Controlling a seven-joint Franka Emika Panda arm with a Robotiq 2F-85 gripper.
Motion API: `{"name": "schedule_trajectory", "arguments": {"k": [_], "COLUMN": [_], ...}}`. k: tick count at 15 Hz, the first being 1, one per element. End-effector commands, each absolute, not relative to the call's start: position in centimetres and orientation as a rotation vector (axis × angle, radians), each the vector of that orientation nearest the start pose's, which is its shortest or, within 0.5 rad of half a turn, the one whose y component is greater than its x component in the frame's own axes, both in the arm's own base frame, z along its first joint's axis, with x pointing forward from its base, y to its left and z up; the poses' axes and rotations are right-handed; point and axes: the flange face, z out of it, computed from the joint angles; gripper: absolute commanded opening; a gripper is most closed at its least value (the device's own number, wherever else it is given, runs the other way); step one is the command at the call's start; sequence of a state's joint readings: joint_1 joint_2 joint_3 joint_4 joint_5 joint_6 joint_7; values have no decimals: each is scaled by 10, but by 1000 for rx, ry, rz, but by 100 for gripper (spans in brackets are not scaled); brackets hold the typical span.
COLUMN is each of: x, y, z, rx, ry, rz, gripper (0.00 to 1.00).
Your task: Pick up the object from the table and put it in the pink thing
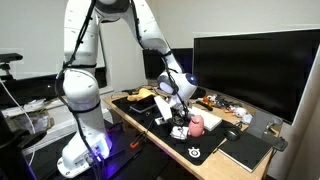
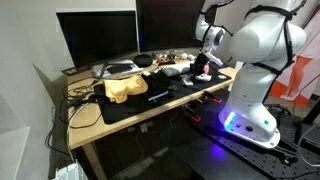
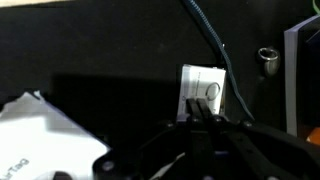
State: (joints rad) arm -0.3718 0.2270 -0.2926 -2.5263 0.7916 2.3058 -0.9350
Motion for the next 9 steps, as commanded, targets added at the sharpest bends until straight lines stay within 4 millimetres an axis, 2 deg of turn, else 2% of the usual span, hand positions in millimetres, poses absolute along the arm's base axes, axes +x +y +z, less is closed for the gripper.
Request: {"name": "schedule_trajectory", "arguments": {"k": [1, 9], "x": [319, 311], "y": [-247, -247], "z": [182, 201], "rx": [-2530, -2524], "ry": [490, 439], "rz": [-84, -160], "gripper": [1, 1]}}
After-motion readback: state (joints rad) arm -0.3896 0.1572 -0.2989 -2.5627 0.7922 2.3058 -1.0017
